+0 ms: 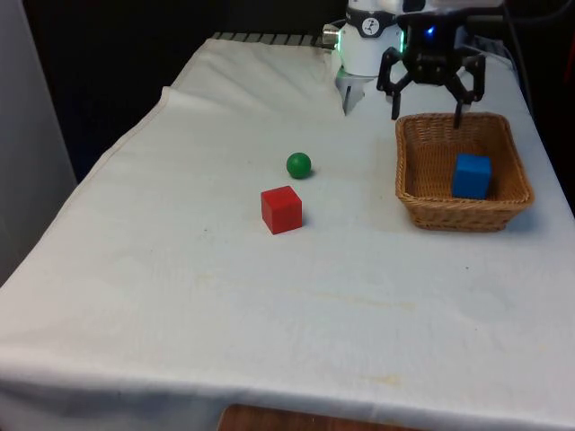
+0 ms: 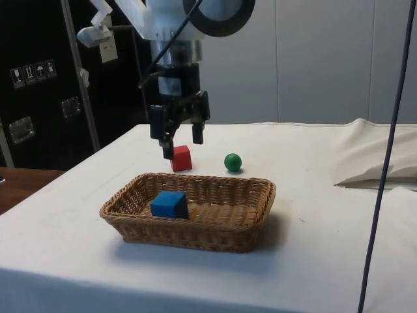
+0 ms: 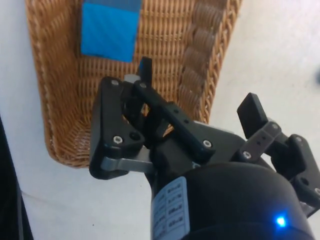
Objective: Place all non-red objects into the basket.
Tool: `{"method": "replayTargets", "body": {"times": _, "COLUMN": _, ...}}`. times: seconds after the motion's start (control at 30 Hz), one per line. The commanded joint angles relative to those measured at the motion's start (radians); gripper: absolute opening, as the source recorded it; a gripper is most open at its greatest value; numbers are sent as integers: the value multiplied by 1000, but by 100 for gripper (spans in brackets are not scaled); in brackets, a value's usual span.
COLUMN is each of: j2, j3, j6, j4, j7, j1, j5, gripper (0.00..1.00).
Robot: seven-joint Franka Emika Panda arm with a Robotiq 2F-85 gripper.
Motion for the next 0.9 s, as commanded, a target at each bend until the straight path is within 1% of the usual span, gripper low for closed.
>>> {"method": "replayTargets", "body": {"times": 0.0, "j2": -8, "j3": 2, "j6": 10, "j4": -14, "j7": -21, "j1": -7, "j5": 22, "gripper": 100}}
{"method": "replayTargets", "body": {"times": 0.13, "j2": -11, "j3": -19, "j6": 16, "j4": -32, "j7": -38, "j1": -8, "j5": 26, "gripper": 100}}
{"method": "replayTargets", "body": {"times": 0.17, "j2": -7, "j3": -26, "j6": 5, "j4": -25, "j7": -20, "j1": -2, "j5": 3, "gripper": 100}}
{"method": "replayTargets", "body": {"times": 0.2, "j2": -11, "j3": -23, "j6": 17, "j4": -34, "j7": -42, "j1": -8, "j5": 27, "gripper": 100}}
{"method": "replayTargets", "body": {"times": 0.43, "j2": -10, "j3": -63, "j6": 22, "j4": -53, "j7": -85, "j1": -11, "j5": 41, "gripper": 100}}
{"method": "replayTargets", "body": {"times": 0.47, "j2": -7, "j3": -69, "j6": 9, "j4": -45, "j7": -59, "j1": -3, "j5": 11, "gripper": 100}}
{"method": "replayTargets", "body": {"times": 0.5, "j2": -10, "j3": -69, "j6": 22, "j4": -55, "j7": -94, "j1": -12, "j5": 44, "gripper": 100}}
{"method": "replayTargets", "body": {"times": 0.53, "j2": -9, "j3": -81, "j6": 24, "j4": -59, "j7": -110, "j1": -13, "j5": 52, "gripper": 100}}
{"method": "replayTargets", "body": {"times": 0.7, "j2": -7, "j3": -107, "j6": 26, "j4": -67, "j7": -152, "j1": -14, "j5": 74, "gripper": 100}}
{"method": "replayTargets", "body": {"times": 0.73, "j2": -4, "j3": -119, "j6": 17, "j4": -63, "j7": -136, "j1": -7, "j5": 50, "gripper": 100}}
{"method": "replayTargets", "body": {"times": 0.77, "j2": -8, "j3": -116, "j6": 27, "j4": -71, "j7": -170, "j1": -16, "j5": 84, "gripper": 100}}
{"method": "replayTargets", "body": {"times": 0.87, "j2": -7, "j3": -130, "j6": 28, "j4": -75, "j7": -201, "j1": -18, "j5": 105, "gripper": 100}}
